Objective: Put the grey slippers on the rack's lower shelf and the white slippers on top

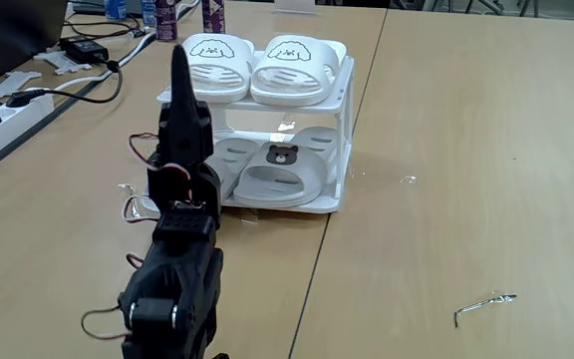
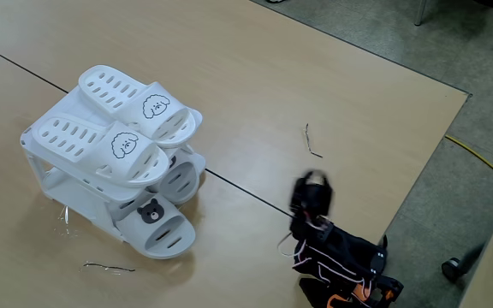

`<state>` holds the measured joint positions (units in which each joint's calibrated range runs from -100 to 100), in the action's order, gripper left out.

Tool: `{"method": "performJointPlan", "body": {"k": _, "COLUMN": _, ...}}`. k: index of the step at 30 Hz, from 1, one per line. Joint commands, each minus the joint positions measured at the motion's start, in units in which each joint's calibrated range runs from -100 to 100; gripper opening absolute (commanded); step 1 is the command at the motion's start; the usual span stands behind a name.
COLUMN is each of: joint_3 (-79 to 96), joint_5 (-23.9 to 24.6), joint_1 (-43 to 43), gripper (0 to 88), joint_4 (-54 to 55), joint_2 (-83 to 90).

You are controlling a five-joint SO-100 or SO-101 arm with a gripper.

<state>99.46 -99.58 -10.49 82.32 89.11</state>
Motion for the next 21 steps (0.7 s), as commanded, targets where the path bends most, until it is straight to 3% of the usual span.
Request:
{"method": "performJointPlan", "body": {"k": 1, "joint_3": 0.00, "joint_5": -0.42, "joint_1": -0.12, "gripper": 0.6, "joint_4": 3.45, "joint_2": 9.37}}
{"method": "performJointPlan", "body": {"k": 5, "joint_3": 0.00, "joint_5": -0.42, "joint_1": 3.41, "gripper": 0.6, "joint_4": 17.25, "joint_2": 9.88}}
{"method": "performJointPlan", "body": {"k": 11, "joint_3": 0.00, "joint_5": -0.42, "joint_1": 9.25, "gripper": 0.6, "joint_4": 17.25, "joint_2": 9.96}}
{"method": "performJointPlan", "body": {"k": 21, "joint_3": 0.00, "joint_5": -0.42, "joint_1": 9.50, "gripper": 0.6, "joint_4": 17.25, "joint_2": 9.96}}
